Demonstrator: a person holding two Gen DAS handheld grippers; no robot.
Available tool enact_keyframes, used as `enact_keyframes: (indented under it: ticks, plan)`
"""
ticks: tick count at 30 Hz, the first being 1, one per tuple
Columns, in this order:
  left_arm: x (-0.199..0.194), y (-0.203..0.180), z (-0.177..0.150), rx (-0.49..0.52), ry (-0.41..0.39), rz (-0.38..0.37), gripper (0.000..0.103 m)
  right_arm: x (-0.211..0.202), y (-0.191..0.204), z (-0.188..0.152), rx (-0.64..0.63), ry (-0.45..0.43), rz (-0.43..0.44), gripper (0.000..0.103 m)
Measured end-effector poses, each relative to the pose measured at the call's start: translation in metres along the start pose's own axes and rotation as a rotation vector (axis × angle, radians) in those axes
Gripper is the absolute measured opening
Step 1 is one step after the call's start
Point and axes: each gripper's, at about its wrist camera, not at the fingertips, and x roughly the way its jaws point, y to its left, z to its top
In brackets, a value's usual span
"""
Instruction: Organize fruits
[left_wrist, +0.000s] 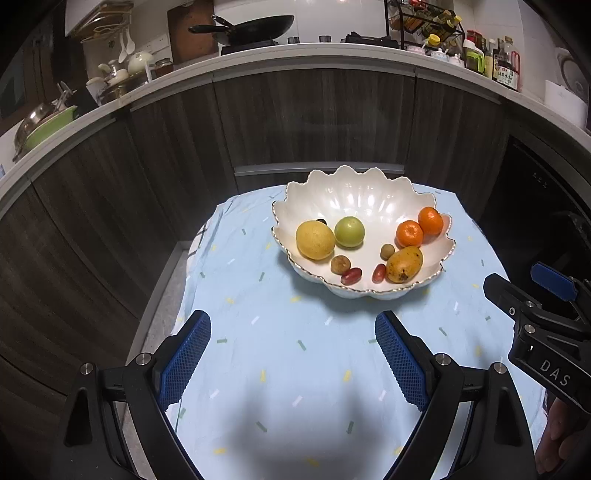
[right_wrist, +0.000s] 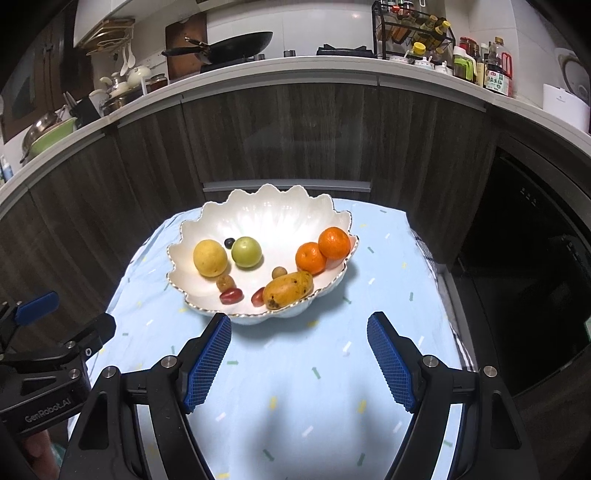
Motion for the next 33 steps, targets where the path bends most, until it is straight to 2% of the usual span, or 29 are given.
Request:
enact_keyframes:
  ticks: [20, 33]
  plan:
    - [-0.032, 0.000, -0.035, -0.046, -0.002, 0.009, 0.091, -0.038, -0.002, -0.027, 0.013, -0.009, -0.001, 0.077]
    - [-0.053, 0.001, -0.044, -0.061, -0.033, 0.019, 0.091, -0.055, -0.006, -0.036, 0.023, -0.022, -0.006, 0.077]
